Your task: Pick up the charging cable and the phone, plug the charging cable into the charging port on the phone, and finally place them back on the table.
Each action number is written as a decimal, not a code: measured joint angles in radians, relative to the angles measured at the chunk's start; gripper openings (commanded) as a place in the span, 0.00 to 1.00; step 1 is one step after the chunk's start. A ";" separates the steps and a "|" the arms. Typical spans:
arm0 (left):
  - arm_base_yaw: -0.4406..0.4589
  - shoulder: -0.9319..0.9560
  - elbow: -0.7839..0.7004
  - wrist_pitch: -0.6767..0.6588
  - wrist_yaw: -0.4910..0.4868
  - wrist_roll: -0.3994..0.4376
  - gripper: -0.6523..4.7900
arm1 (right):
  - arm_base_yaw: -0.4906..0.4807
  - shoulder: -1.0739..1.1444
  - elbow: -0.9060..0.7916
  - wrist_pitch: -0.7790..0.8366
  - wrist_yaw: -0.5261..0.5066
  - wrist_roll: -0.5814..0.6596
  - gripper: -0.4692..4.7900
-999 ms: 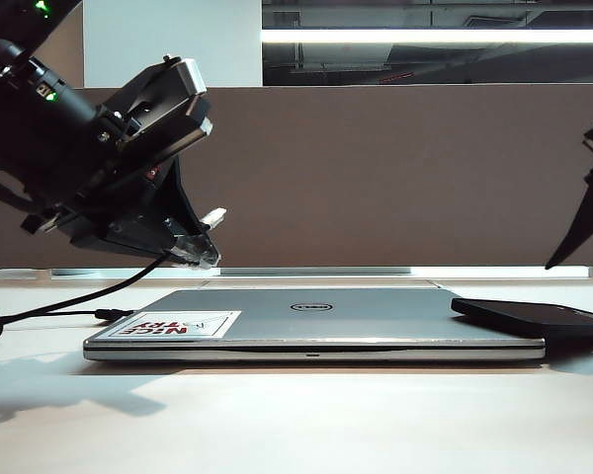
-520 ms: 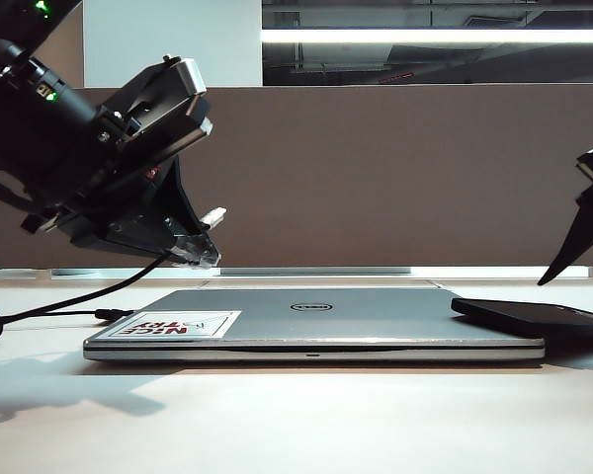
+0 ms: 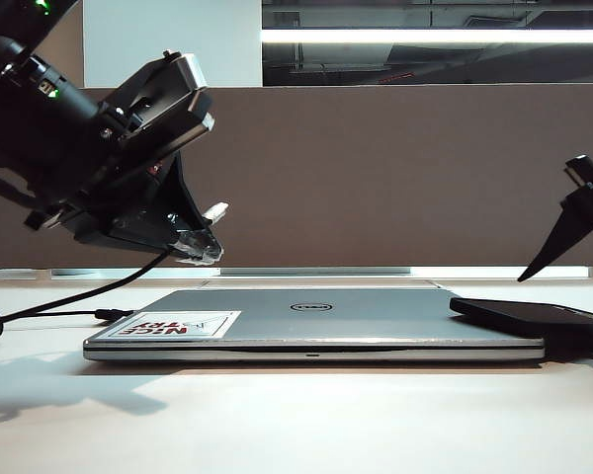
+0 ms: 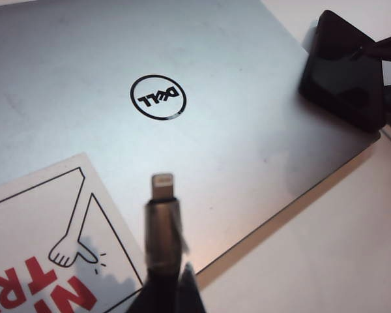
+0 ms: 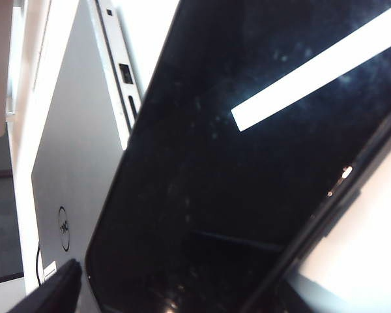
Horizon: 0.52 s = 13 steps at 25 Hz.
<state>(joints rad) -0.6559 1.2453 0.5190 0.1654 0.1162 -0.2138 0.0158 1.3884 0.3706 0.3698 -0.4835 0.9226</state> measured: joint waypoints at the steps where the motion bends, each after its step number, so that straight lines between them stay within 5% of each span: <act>1: 0.000 0.000 0.000 0.000 0.000 0.000 0.11 | 0.000 0.009 0.000 0.012 -0.004 0.000 0.79; 13: 0.000 0.000 0.000 0.003 0.000 0.000 0.11 | 0.000 0.068 0.011 0.083 -0.022 0.001 0.67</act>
<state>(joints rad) -0.6559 1.2453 0.5190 0.1680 0.1162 -0.2138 0.0158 1.4563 0.3820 0.4530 -0.5056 0.9237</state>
